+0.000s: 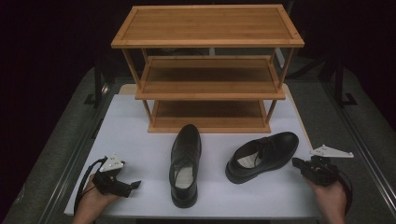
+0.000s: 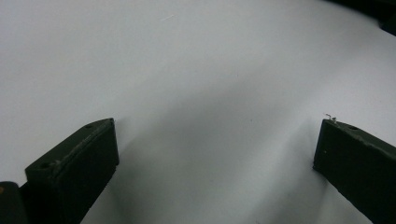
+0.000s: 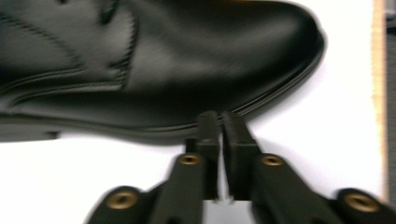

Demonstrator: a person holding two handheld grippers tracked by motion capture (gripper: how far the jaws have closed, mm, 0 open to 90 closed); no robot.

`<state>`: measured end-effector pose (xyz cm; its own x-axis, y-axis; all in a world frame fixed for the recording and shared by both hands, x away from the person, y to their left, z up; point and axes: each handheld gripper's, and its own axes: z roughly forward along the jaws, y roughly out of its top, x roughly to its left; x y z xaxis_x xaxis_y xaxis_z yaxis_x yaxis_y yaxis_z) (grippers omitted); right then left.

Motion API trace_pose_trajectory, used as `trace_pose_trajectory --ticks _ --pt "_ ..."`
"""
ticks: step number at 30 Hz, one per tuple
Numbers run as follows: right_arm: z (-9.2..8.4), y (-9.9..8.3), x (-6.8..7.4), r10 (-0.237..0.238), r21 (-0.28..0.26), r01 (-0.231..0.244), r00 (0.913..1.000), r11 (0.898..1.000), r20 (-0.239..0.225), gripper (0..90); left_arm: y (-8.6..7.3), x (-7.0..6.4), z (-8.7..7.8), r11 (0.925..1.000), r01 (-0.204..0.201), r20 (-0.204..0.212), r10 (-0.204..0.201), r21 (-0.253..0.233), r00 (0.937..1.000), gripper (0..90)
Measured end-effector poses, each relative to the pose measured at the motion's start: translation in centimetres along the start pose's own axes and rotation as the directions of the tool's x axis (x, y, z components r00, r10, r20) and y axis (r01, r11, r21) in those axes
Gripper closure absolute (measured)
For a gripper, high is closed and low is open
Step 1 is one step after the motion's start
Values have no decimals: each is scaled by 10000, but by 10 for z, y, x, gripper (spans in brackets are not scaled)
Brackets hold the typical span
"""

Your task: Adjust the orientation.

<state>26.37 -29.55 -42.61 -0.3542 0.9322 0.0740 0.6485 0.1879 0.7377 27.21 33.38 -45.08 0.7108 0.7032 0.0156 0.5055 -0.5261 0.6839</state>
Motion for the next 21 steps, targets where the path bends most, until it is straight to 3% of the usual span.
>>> trace_pose_trajectory --ticks 12,21 --pt "16 39 -36 80 -445 -55 9983 9990 579 898 0 0 0 10000 10 12 -10 4 10000 0" --pt "37 60 -57 -13 -333 49 9942 9994 1078 898 0 0 0 10000 35 11 -35 -32 10000 0"
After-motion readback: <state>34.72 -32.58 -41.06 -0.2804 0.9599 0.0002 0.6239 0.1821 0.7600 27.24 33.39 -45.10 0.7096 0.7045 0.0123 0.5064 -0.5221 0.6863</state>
